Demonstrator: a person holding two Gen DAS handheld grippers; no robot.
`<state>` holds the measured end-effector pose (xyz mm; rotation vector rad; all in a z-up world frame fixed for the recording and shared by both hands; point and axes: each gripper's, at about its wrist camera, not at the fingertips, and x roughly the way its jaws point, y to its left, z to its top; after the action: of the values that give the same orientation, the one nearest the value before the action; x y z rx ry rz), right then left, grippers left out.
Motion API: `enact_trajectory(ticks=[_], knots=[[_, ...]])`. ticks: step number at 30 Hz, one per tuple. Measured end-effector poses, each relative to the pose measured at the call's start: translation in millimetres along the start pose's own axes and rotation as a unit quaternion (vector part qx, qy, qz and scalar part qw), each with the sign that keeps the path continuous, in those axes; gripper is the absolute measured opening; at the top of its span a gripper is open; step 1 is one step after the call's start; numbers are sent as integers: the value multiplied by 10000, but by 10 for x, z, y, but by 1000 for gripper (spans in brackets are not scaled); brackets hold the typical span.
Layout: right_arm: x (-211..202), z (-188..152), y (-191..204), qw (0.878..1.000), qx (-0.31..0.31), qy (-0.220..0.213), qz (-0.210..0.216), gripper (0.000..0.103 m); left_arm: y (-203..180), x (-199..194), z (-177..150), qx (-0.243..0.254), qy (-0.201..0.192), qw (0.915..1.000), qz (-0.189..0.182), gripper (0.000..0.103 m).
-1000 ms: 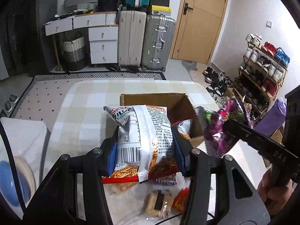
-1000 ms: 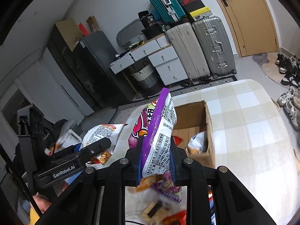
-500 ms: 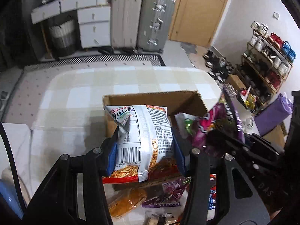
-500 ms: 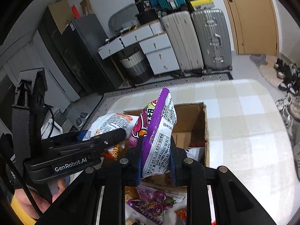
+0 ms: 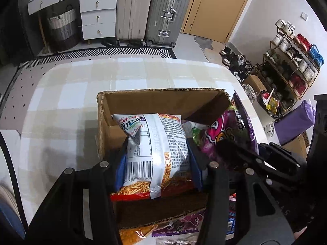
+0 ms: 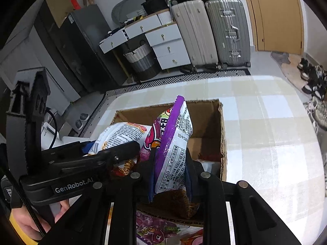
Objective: Organize snacks
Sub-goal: 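Carry both bags over the cardboard box and lower them inside, then open both grippers to drop the purple and white bags into the box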
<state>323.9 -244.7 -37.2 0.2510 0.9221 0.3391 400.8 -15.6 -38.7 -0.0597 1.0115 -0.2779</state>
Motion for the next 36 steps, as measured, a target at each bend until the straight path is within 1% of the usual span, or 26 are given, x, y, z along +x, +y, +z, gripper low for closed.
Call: enact_trajectory(ticks=[6, 10, 15, 18, 19, 21, 25, 31, 34, 36], knots=[[69, -40, -30, 10000, -45, 47, -50, 22, -32, 39, 7, 77, -20, 10000, 48, 49], [120, -39, -111, 9997, 209, 105, 91, 22, -40, 61, -25, -10, 70, 10000, -29, 54], [131, -63, -125, 9996, 234, 159, 31, 23, -99, 22, -43, 133, -6, 9998, 145, 57], [119, -71, -141, 9996, 254, 140, 11, 23, -81, -17, -41, 89, -31, 9999, 122, 64], [102, -68, -152, 9996, 258, 87, 47, 23, -67, -37, -44, 41, -66, 9999, 75, 69], [57, -51, -166, 9996, 233, -49, 116, 23, -48, -82, -53, -13, -113, 9999, 80, 72], [44, -54, -113, 9999, 115, -22, 38, 23, -42, -142, -74, 12, -143, 9998, 114, 72], [51, -56, -92, 9999, 108, -16, -6, 23, -78, -207, -129, 131, -175, 9996, 163, 72], [13, -47, -74, 9999, 22, -100, -136, 28, -93, -222, -160, 199, -169, 9995, 201, 72], [-23, -49, -57, 9998, 1, -147, -144, 32, -85, -240, -171, 175, -168, 9995, 214, 72]])
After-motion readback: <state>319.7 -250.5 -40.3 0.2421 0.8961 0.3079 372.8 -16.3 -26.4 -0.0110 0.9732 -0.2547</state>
